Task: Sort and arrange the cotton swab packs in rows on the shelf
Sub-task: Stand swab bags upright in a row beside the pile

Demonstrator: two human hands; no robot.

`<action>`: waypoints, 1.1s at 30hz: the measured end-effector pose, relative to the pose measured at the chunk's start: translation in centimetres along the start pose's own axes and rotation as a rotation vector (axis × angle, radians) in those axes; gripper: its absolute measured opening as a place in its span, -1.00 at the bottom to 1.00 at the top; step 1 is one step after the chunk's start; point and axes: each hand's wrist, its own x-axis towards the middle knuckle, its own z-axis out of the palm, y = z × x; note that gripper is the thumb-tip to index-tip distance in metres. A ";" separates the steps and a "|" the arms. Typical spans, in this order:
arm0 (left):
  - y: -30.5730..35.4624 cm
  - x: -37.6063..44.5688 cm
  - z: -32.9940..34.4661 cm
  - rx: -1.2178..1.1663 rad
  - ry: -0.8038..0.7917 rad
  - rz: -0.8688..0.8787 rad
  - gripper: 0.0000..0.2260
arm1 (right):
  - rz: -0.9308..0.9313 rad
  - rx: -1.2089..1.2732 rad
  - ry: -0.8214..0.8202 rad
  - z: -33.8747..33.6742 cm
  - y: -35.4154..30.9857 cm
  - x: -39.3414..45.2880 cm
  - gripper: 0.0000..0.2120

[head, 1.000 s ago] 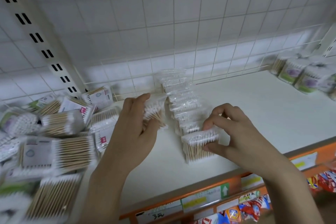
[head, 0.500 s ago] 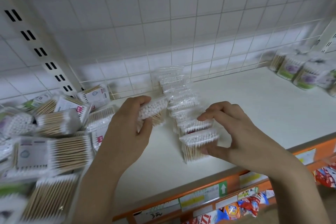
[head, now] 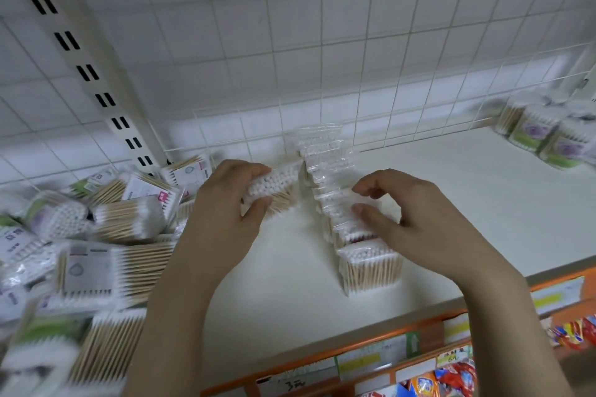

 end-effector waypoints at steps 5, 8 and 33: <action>-1.5 2.7 0.2 0.033 0.014 -0.068 -0.71 | -0.004 -0.094 -0.007 0.6 0.0 2.6 -0.77; -2.3 4.7 0.9 0.080 -0.011 -0.050 -0.71 | -0.011 -0.140 -0.028 0.6 0.0 4.0 -0.74; -5.2 10.1 6.9 0.336 -0.108 -0.171 -0.73 | -0.042 -0.175 -0.086 1.3 0.7 8.2 -0.72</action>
